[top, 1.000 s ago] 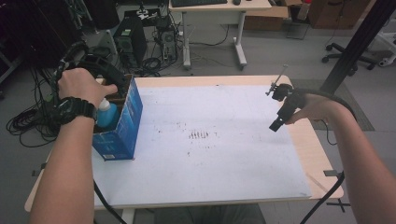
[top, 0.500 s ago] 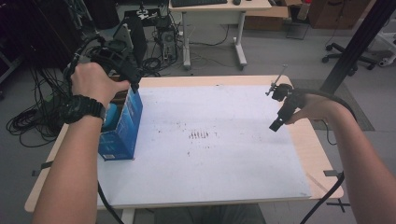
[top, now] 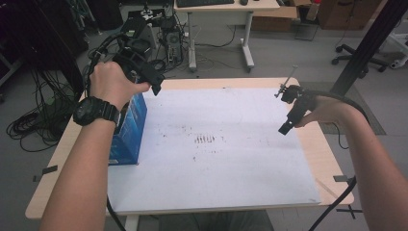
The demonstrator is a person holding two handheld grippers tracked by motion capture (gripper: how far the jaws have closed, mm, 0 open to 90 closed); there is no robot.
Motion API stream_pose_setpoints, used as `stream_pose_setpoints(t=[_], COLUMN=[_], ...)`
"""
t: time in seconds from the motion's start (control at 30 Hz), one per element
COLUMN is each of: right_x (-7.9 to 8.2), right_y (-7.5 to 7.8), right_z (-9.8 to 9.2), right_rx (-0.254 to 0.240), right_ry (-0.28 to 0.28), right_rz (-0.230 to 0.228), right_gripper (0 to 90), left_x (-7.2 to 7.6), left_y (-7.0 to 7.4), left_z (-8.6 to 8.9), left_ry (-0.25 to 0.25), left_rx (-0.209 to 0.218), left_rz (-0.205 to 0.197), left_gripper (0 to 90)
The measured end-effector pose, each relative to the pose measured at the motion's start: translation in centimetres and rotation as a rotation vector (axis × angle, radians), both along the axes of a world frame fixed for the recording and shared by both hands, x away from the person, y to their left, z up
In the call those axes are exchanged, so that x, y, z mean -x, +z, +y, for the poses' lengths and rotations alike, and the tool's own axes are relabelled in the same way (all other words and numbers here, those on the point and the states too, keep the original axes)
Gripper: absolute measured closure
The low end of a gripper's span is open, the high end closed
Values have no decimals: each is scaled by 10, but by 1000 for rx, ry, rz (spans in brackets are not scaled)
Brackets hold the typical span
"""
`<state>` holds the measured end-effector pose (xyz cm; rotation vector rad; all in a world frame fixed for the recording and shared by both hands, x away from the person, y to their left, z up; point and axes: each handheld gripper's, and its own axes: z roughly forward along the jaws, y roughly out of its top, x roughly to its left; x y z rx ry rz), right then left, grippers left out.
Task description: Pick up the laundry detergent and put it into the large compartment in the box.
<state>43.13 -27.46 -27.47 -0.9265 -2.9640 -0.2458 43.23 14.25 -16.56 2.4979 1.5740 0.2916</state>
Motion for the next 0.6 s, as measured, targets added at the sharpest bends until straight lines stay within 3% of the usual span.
stream_pose_setpoints(t=[0.33, 0.5, 0.6], right_x=[1, 1, 2], right_y=[0, -1, -1], right_z=[-1, -3, -3], right_rx=[1, 1, -3], right_ry=[1, 1, 2], right_rz=[0, 2, 0], right_gripper=[189, 189, 189], left_x=[-3, -3, -3], left_y=[-10, -17, -23], left_z=[-26, -41, -48], left_ry=[-105, -148, -178], left_rx=[20, -3, 18], left_rz=[15, 21, 18], left_gripper=[90, 88, 80])
